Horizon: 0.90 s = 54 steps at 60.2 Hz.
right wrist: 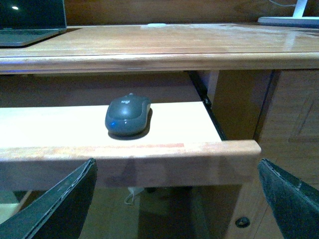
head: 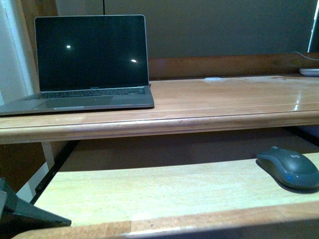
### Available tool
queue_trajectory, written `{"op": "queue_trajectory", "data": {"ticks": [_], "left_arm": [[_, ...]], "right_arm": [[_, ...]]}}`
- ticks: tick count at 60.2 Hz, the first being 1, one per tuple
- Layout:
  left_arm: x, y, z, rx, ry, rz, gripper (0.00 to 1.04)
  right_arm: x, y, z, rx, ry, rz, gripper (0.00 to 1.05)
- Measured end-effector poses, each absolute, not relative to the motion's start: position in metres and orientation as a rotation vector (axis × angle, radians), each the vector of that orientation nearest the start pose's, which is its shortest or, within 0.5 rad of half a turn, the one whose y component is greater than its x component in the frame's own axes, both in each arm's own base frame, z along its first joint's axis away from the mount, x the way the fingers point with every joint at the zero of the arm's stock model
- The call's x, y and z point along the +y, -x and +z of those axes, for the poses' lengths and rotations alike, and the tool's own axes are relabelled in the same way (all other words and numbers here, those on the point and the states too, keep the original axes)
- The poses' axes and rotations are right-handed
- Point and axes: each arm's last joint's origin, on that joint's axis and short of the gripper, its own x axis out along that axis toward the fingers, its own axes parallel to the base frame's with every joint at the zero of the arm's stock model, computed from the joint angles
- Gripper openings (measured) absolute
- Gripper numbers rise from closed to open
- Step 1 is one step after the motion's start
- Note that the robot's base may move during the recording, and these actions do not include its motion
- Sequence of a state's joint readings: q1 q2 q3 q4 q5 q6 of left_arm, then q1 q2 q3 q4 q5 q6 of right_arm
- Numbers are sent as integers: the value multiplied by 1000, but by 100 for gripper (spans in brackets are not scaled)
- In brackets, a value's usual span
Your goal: Place mouse
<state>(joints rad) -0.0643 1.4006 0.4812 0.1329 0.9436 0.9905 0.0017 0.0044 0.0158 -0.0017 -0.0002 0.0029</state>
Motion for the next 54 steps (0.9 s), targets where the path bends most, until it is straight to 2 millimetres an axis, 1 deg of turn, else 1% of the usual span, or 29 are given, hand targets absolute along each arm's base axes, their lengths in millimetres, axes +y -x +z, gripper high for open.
{"op": "queue_trajectory", "data": {"ticks": [3,5,6,8,11,12,13,14,17,18,21,26,27,28,29,30,31,32,33,34,35,36,40,45,51,54], "left_arm": [[-42,-220,154,227,-391,-1165,97],[-43,-218,160,217,-343,-1142,97],[-45,-217,169,194,-300,-1116,97],[-45,-217,177,174,-273,-1091,97],[-45,-216,199,101,-216,-1025,97],[-45,-215,203,86,-201,-1017,97],[-45,-213,212,63,-164,-986,97],[-45,-212,216,50,-147,-978,97],[-44,-204,234,31,-25,-921,97],[-44,-202,237,24,-16,-917,97],[-43,-192,249,32,108,-869,97],[-40,-177,260,43,230,-813,97],[-39,-173,263,35,246,-781,97],[-39,-168,264,27,245,-706,94],[-39,-166,265,26,247,-659,92],[-39,-161,265,25,243,-566,89],[-39,-158,265,22,229,-525,87],[-37,-153,263,19,207,-440,84],[-36,-150,261,20,194,-400,82],[-32,-144,256,21,165,-314,78],[-31,-142,254,21,153,-278,77],[-28,-138,249,18,126,-204,73],[-20,-131,239,2,80,-43,63],[-16,-127,230,2,48,-5,50],[-14,-124,219,7,27,-14,34],[-12,-123,214,9,21,-15,26]], "right_arm": [[0,-97,168,-10,-3,2,97],[0,-97,168,-10,-3,2,97],[0,-97,168,-10,-3,2,97],[0,-97,168,-10,-3,2,97],[0,-97,168,-10,-3,2,97],[0,-97,168,-10,-3,2,97],[0,-97,168,-10,-3,2,97],[0,-97,168,-10,-3,2,97],[0,-97,168,-10,-3,2,97],[0,-97,168,-10,-3,2,97],[0,-97,168,-10,-3,2,97],[0,-97,168,-10,-3,2,97],[0,-97,168,-10,-3,2,97],[0,-97,168,-10,-3,2,97],[0,-97,168,-10,-3,2,97],[0,-97,168,-10,-2,2,97],[0,-97,168,-10,-3,2,97],[0,-97,168,-10,-3,2,97],[0,-97,168,-10,-3,2,97],[0,-97,168,-10,-3,2,97],[0,-97,168,-10,-2,2,97],[0,-97,168,-10,-3,2,97],[0,-98,168,3,-20,-13,97],[-1,-105,175,19,-85,-35,97],[-4,-126,201,-12,-117,-45,97],[-4,-141,217,-29,-117,-45,97]]}}
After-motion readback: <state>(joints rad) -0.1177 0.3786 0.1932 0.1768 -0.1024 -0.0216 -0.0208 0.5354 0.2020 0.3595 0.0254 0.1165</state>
